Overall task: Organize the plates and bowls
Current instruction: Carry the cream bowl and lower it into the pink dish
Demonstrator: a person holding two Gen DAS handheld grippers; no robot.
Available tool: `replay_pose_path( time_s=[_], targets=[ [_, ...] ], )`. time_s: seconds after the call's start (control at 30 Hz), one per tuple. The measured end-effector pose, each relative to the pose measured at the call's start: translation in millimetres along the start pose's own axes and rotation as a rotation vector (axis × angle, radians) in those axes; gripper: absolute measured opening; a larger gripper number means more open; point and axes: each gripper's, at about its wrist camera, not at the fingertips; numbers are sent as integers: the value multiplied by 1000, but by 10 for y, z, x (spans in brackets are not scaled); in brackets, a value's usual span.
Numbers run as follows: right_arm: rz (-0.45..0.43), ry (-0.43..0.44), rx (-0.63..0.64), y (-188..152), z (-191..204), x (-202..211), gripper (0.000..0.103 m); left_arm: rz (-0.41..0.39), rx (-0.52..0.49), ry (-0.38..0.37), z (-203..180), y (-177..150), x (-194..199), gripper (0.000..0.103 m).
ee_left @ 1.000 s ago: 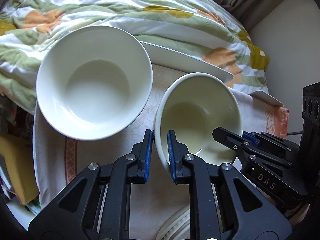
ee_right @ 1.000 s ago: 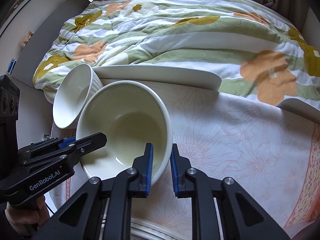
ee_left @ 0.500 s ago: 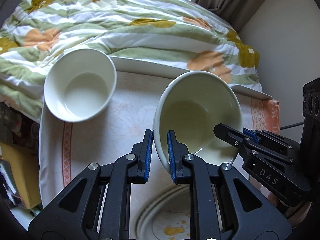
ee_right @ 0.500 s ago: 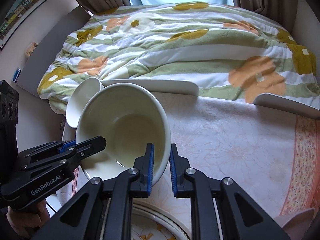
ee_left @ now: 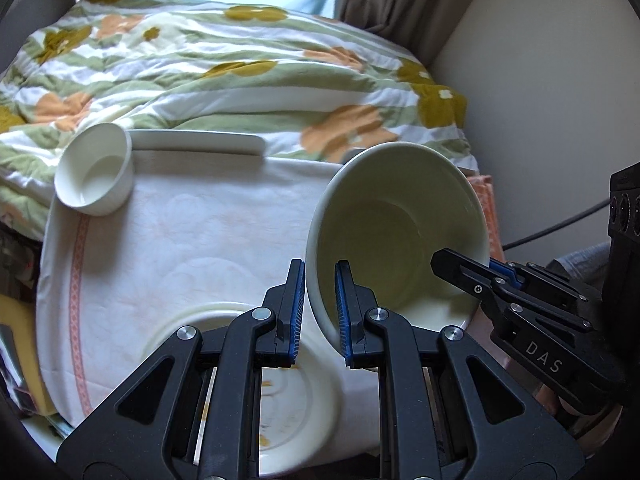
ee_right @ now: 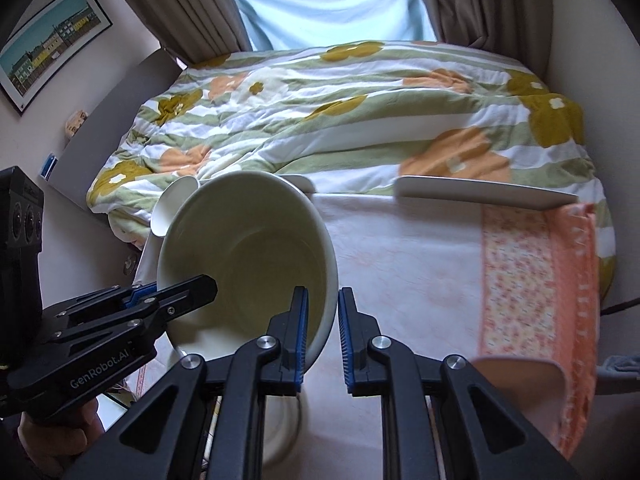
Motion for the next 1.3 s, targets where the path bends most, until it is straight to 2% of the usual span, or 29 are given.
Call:
replay_pose_path(
  time_s=[0.27,0.53,0.83,1.07,1.3],
  targets=[
    [-29,-56,-83,-395,-645,486,14,50,-79,-64,-866,-307,-164,13],
    [11,-116,-175,-844,-1139,559,14,198,-112,-81,-1417,-686,-630,13],
    [81,-95,-264,-1136,-1572,323,14,304,-177,-21,-1596,-874,-1072,13],
    [134,-101,-255,-1207,-1672,169,14,291,-274,87,-1709,-855,-1178,13],
    [156,-95,-226,-1173,-1659,99,14,281,-267,99,-1698,-768,-1196,13]
  ],
)
Point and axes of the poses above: each gripper's, at about its wrist camera, not at the fingertips, and x roughly against the way its jaws point, z to its left, y to its top, and after that the axes turned 1 degree about y, right-handed
